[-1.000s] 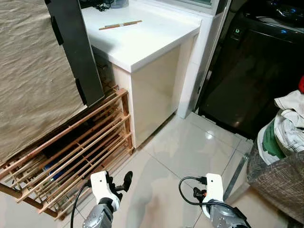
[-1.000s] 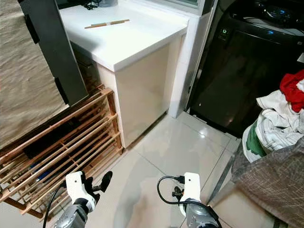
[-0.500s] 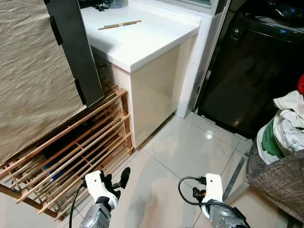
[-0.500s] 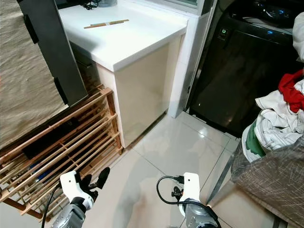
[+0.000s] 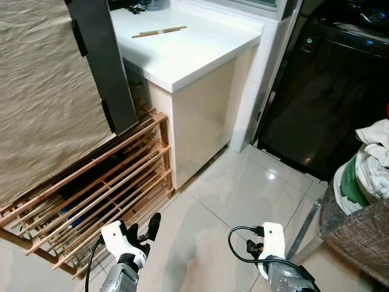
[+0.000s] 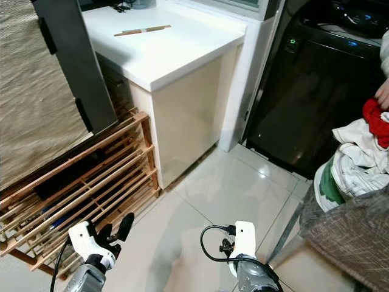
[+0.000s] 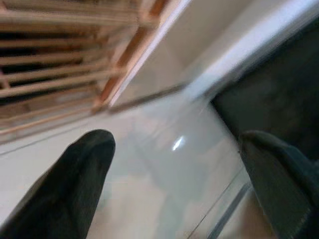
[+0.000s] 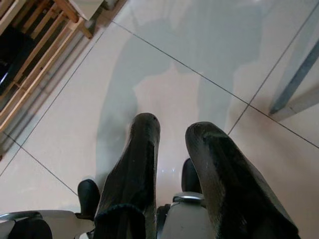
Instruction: Clothes washing
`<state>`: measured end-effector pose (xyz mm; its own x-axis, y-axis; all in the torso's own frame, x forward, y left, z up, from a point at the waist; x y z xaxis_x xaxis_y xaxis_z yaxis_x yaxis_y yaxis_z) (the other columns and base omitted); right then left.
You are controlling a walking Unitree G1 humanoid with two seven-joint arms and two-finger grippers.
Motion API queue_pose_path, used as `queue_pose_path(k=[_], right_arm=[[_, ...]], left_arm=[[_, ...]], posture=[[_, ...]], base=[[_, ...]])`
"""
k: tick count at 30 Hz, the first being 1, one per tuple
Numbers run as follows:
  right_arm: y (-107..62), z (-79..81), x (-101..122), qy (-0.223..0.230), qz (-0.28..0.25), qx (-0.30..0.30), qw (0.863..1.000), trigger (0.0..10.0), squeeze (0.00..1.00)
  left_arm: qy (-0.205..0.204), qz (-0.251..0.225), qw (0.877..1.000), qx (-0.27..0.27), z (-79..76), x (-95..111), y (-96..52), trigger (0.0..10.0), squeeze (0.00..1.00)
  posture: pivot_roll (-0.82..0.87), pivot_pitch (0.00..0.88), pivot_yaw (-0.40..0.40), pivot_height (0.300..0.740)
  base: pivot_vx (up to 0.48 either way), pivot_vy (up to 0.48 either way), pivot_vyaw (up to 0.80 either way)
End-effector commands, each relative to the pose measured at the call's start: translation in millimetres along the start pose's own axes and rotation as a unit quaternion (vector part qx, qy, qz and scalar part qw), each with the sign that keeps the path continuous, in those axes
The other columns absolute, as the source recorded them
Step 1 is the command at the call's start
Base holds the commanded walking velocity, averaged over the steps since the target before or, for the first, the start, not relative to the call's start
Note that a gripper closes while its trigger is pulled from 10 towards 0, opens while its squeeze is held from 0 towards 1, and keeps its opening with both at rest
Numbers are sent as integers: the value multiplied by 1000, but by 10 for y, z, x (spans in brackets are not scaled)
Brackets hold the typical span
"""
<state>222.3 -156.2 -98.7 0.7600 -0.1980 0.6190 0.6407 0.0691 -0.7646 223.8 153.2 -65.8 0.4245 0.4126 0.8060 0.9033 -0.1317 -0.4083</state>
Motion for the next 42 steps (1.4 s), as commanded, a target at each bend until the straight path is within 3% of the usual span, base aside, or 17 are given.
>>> queue_pose_path(k=[1, 3, 4, 6, 9, 12, 14, 16, 21, 23, 25, 26, 29, 31, 32, 34, 42], right_arm=[[-1, -20, 10, 1, -1, -3, 1000, 10000, 0], [-4, -30, 6, 2, -2, -3, 1000, 10000, 0], [-4, -30, 6, 2, -2, -3, 1000, 10000, 0], [-9, -21, -6, 5, -5, 1, 1000, 10000, 0], [-12, -15, -13, 12, -9, 3, 1000, 10000, 0], [-19, 2, -22, -6, -15, 9, 1000, 10000, 0], [0, 84, 294, -35, -75, 35, 996, 10000, 0], [-15, 146, 597, -52, -128, 54, 989, 10000, 0], [-133, 242, 989, -42, -193, 93, 976, 10000, 0], [-214, 276, 1100, -54, -216, 97, 970, 10000, 0], [-328, 314, 1223, -62, -246, 96, 963, 10000, 0], [-398, 338, 1299, -67, -267, 92, 957, 10000, 0], [-547, 394, 1447, -77, -307, 83, 945, 10000, 0], [-786, 522, 1670, -75, -356, 98, 926, 10000, 0], [-824, 553, 1700, -68, -360, 108, 924, 10000, 0], [-938, 634, 1854, -88, -378, 113, 915, 10000, 0], [-1018, 746, 1996, -103, -383, 119, 910, 10000, 0]], left_arm=[[40, 51, 998, -5, -47, -146, -1, 10000, 0], [51, 83, 993, -61, -212, -276, -10, 10000, 0], [51, 83, 993, -61, -212, -276, -10, 10000, 0], [115, 135, 983, -47, -161, -405, -46, 10000, 0], [123, 142, 981, -38, -117, -421, -64, 10000, 0], [89, 110, 990, -7, 4, -304, -61, 10000, 0], [73, 69, 994, 42, 151, -82, -22, 10000, 0], [106, 23, 992, 68, 201, 205, 2, 10000, 0], [178, -45, 983, 3, -104, 654, -81, 10000, 0], [146, -41, 988, -14, -268, 707, -130, 10000, 0], [142, -42, 989, -26, -419, 776, -159, 10000, 0], [171, -60, 983, -24, -481, 862, -165, 10000, 0], [170, -86, 982, -15, -573, 1034, -173, 10000, 0], [194, -123, 973, -22, -712, 1352, -201, 10000, 0], [202, -130, 970, -24, -737, 1413, -206, 10000, 0], [251, -173, 953, 0, -813, 1680, -193, 10000, 0], [266, -183, 946, 1, -908, 1806, -185, 10000, 0]], posture=[[-2, 0, -14, 740], [3, 0, -21, 740], [3, 0, -21, 740], [-2, 0, -12, 740], [-7, 0, -4, 740], [-33, 0, 21, 740], [-36, 0, 29, 740], [-31, 0, 28, 740], [-16, 0, 21, 740], [-19, 0, 23, 740], [-19, 0, 23, 740], [-13, 0, 25, 740], [-15, 0, 28, 740], [-17, 0, 30, 740], [-17, 0, 30, 740], [-24, 0, 38, 740], [-22, 0, 36, 740]], base=[[0, 0, 0], [0, 0, 0], [0, 0, 0], [0, 0, 0], [0, 0, 0], [0, 0, 0], [0, 0, 0], [0, 0, 0], [0, 0, 0], [0, 0, 0], [0, 0, 0], [0, 0, 0], [0, 0, 0], [0, 0, 0], [0, 0, 0], [0, 0, 0], [0, 0, 0]])
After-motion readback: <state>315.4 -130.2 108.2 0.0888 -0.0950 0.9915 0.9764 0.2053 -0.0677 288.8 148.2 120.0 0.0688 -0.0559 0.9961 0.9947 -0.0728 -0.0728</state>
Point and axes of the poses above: a point about 5 cm out from each wrist's last joint towards the gripper, its own y axis pointing out of the wrist towards the gripper, its own x axis along the axis of the wrist's last joint, z = x × y, the point moved 3 cm from there along y, pointing out of the wrist towards the gripper, and after that the axes turned 3 degrees about y, right-handed, at the moved point
